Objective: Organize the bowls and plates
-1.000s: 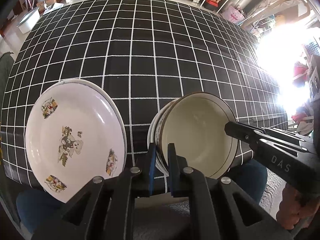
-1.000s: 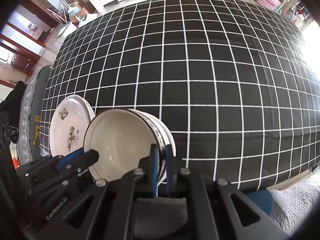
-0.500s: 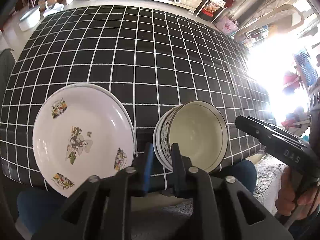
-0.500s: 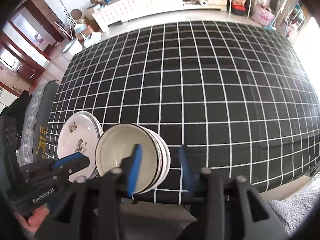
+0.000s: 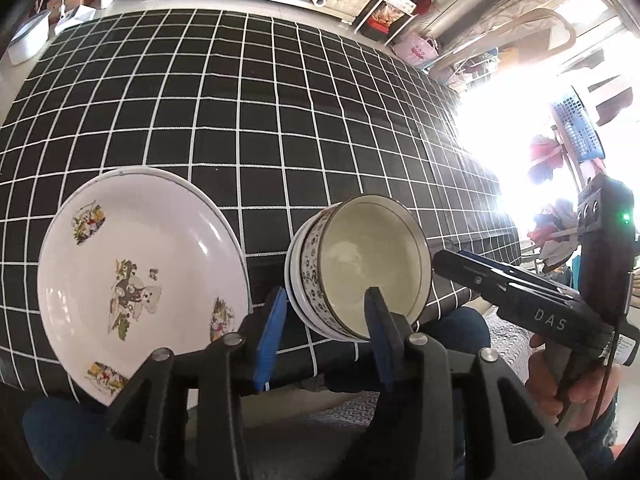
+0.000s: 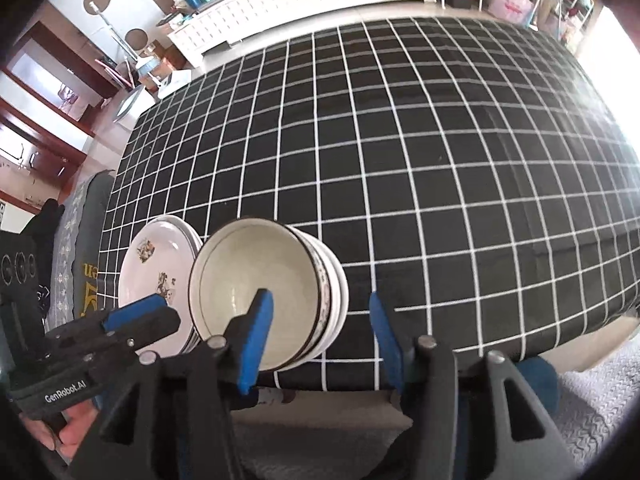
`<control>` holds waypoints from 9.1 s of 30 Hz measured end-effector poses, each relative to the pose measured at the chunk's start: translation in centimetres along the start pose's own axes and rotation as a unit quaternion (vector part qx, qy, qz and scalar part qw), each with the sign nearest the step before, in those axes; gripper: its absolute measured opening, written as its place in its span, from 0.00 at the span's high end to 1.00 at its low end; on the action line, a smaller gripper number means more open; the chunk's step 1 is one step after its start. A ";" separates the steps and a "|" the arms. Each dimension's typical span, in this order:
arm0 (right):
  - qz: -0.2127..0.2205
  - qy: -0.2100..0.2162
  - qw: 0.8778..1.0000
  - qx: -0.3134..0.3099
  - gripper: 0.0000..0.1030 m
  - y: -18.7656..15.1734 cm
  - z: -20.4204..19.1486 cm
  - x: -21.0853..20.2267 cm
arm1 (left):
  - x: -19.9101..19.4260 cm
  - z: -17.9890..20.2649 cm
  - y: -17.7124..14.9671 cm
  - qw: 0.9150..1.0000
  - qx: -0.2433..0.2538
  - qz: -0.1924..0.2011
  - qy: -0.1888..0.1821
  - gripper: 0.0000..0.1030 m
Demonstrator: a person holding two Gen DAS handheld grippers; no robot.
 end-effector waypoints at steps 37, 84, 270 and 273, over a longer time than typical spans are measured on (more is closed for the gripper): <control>-0.063 0.053 0.996 0.043 0.24 0.2 1.7 5.9 | 8.7 -2.0 0.1 0.997 0.024 -0.075 0.002 0.60; -0.088 0.099 0.985 0.108 0.29 -1.6 2.0 3.9 | 8.8 3.8 0.0 0.997 0.039 -0.069 0.020 0.36; 0.345 -0.046 0.922 -0.171 0.00 -9.5 -7.2 -19.3 | -22.3 7.7 -12.0 0.888 0.128 0.392 0.204 0.00; 0.343 -0.045 0.922 -0.172 0.00 -9.6 -7.2 -19.2 | -22.2 7.6 -12.1 0.889 0.127 0.390 0.203 0.00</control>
Point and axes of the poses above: each gripper's, at about its wrist camera, not at the fingertips, and x roughly the way its jaws point, z to its right, y to its top, the point moved 8 cm from there along x, roughly the way its jaws point, and after that the axes turned 1 degree about y, right-handed, at the moved point
